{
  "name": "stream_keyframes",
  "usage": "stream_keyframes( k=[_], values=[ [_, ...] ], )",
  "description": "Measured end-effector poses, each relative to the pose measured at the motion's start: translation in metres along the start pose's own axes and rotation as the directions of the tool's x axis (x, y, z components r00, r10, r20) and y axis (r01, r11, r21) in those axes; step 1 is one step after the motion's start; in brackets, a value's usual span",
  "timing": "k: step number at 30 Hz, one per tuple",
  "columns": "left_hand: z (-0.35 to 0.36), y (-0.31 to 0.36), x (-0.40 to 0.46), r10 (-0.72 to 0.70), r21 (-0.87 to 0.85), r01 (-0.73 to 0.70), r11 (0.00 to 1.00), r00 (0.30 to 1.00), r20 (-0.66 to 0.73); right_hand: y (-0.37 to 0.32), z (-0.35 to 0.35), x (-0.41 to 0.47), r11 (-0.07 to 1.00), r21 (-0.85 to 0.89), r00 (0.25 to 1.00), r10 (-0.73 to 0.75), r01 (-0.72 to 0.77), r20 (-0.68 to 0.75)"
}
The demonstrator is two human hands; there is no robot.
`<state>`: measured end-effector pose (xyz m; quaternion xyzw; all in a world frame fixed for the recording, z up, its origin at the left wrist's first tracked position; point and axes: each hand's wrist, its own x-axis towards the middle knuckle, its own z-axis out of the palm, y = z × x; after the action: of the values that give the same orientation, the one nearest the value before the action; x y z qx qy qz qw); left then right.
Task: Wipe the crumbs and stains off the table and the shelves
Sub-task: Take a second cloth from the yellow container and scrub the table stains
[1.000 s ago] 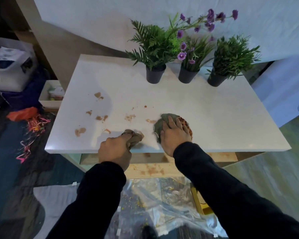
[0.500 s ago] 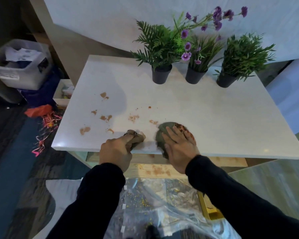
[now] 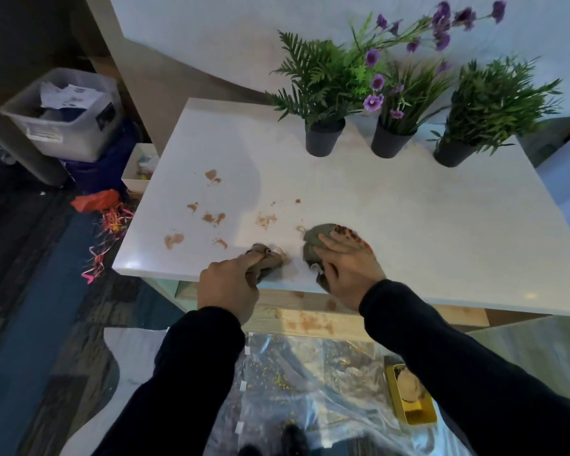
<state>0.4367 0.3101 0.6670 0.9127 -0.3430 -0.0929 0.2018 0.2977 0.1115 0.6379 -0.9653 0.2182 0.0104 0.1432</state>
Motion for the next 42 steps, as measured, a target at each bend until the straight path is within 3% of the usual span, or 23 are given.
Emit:
stream_keyframes(
  k=[3, 9, 16, 21, 27, 32, 38, 42],
  values=[
    [0.005, -0.004, -0.001, 0.008, 0.017, -0.008, 1.000, 0.999, -0.040, 0.006, -0.001, 0.028, 0.989, 0.114, 0.988, 0.111, -0.099, -0.108],
    [0.016, -0.009, -0.002, 0.025, -0.054, -0.033, 0.998, 0.989, -0.143, -0.018, -0.024, 0.104, 0.937, 0.233, 0.947, 0.295, -0.261, -0.125],
    [0.016, -0.011, -0.003, 0.032, -0.065, -0.041, 0.997, 0.989, -0.147, -0.023, -0.005, 0.029, 0.996, 0.081, 0.995, 0.037, -0.029, -0.098],
    [0.014, -0.009, -0.004, 0.004, -0.113, -0.022, 0.993, 0.988, -0.157, -0.014, -0.028, 0.088, 0.983, 0.071, 0.978, 0.174, -0.167, -0.110],
    [0.016, -0.010, -0.005, 0.012, -0.109, -0.032, 0.993, 0.983, -0.184, -0.015, -0.015, 0.042, 0.997, 0.024, 0.997, 0.068, -0.067, -0.028],
    [0.013, -0.008, -0.005, 0.005, -0.151, -0.034, 0.988, 0.982, -0.189, -0.013, -0.033, 0.081, 0.988, -0.017, 0.988, 0.150, -0.150, -0.046],
    [0.022, -0.011, -0.005, 0.008, -0.162, -0.043, 0.986, 0.978, -0.208, -0.016, -0.017, 0.047, 0.997, 0.011, 0.997, 0.076, -0.076, -0.004],
    [0.022, -0.012, -0.006, 0.010, -0.174, -0.047, 0.984, 0.978, -0.210, -0.019, -0.023, 0.080, 0.993, -0.028, 0.991, 0.109, -0.111, -0.076]
  ],
)
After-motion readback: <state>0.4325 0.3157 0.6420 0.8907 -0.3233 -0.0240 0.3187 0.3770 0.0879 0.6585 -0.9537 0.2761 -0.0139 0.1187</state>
